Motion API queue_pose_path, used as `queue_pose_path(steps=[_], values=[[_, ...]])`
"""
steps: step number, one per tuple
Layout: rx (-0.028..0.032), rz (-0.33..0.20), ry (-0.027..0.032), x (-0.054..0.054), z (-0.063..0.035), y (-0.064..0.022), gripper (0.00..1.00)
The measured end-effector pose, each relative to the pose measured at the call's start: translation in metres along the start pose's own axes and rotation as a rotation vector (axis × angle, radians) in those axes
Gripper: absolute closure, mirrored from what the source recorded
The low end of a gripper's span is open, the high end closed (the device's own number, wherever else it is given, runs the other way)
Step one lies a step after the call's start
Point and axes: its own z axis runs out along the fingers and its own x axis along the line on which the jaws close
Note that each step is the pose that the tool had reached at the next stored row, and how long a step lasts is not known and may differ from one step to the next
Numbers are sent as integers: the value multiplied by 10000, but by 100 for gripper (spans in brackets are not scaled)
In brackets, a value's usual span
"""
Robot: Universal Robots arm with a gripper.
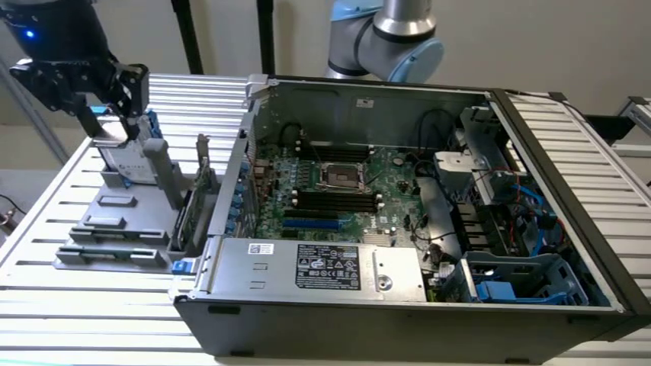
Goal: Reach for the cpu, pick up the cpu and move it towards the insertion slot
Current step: 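Pick up the cpu and move it towards the insertion slot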
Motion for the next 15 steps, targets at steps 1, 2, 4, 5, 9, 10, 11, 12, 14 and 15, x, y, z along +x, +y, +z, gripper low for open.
queue_pose_path(steps=[1,2,4,5,9,10,11,12,14,15], values=[[-11,0,9,-45,-45,3,45],[-20,0,18,-89,-89,6,45],[-38,-2,35,-178,-169,10,45],[-45,-2,45,-222,-205,12,45],[-75,-2,60,-405,-281,17,45],[-85,-2,61,-450,-289,18,45],[-97,-1,61,-493,-295,19,45],[-110,-1,62,-538,-301,20,45],[-142,-2,62,-632,-312,21,45],[-158,-3,62,-677,-317,21,45]])
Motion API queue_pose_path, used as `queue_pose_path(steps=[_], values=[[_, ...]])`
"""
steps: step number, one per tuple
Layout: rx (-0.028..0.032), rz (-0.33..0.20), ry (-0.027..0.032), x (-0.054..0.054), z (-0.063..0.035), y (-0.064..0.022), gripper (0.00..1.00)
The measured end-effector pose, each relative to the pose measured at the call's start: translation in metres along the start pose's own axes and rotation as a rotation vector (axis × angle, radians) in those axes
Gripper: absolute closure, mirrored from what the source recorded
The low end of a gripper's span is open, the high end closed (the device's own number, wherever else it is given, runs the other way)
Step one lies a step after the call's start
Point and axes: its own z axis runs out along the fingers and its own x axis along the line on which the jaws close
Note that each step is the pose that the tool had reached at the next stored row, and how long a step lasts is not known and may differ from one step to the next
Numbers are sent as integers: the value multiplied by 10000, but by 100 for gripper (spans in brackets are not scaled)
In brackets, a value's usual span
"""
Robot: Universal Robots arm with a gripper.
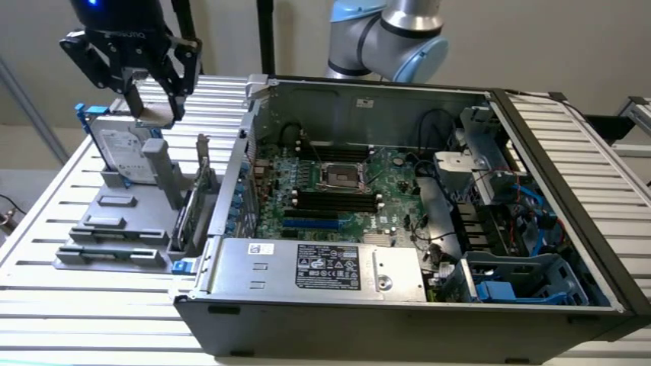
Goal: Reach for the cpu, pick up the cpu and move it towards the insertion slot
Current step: 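Pick up the cpu and move it towards the insertion slot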
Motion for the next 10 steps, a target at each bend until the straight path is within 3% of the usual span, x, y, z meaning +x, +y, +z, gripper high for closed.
queue_pose_path(steps=[10], values=[[-148,-3,3,-453,-52,7,45]])
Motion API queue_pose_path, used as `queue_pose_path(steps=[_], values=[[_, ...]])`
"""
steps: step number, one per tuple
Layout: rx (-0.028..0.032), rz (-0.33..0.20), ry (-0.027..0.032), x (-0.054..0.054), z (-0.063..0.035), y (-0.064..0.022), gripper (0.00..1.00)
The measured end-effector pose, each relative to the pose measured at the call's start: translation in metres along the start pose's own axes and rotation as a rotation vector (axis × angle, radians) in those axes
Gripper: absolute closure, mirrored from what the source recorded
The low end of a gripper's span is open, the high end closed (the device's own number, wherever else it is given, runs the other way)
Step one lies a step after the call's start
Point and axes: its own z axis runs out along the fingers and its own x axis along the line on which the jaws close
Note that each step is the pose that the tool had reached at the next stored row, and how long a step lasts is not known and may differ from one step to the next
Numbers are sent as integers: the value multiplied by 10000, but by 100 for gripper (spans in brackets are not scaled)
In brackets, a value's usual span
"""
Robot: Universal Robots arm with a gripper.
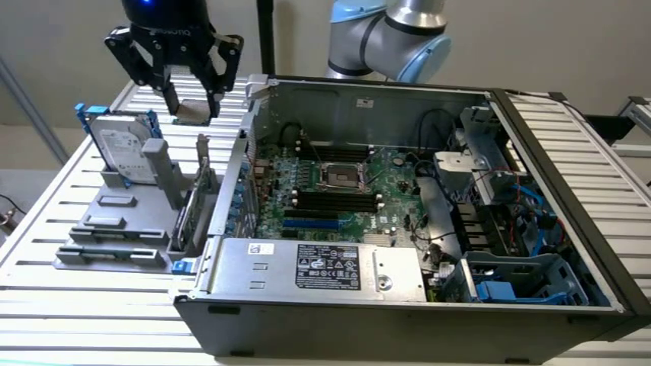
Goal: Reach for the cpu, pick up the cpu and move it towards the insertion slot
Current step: 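Pick up the cpu and move it towards the insertion slot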
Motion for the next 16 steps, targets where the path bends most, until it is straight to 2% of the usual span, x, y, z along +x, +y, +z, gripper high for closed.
queue_pose_path(steps=[7,16], values=[[-94,-1,-1,-317,-11,3,45],[-162,-3,1,-727,-20,7,45]])
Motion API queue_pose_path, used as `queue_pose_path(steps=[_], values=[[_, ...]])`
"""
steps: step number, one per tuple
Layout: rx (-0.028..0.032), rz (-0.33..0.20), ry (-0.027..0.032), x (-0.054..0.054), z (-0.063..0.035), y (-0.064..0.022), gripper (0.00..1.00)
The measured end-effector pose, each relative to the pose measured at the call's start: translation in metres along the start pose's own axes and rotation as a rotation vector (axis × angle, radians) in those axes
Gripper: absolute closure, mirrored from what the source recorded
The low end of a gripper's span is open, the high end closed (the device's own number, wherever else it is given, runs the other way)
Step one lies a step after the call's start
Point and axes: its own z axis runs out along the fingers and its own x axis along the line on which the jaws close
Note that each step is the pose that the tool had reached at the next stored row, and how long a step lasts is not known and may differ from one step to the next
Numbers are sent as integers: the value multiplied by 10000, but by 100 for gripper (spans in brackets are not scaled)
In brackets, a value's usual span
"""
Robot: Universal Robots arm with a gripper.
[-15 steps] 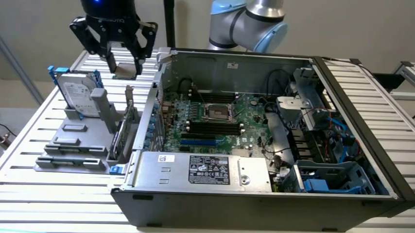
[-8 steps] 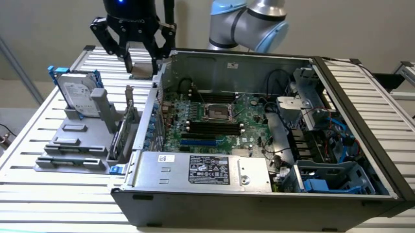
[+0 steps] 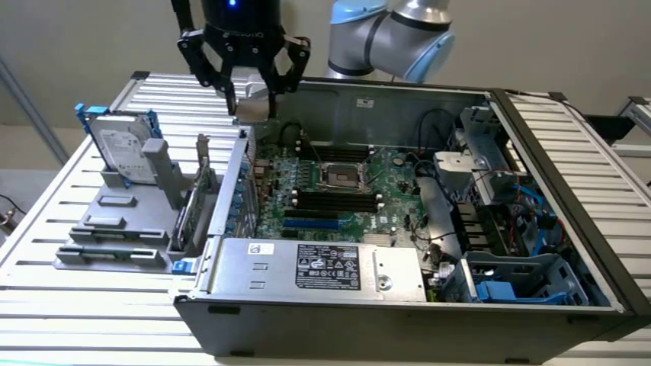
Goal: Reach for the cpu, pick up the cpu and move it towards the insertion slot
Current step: 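Pick up the cpu and move it towards the insertion slot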
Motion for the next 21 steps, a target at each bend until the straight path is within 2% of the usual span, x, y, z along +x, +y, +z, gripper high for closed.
queue_pose_path(steps=[10,17,21], values=[[-6,1,1,-452,27,28,45],[-7,1,0,-772,97,80,45],[-7,1,0,-952,171,147,45]])
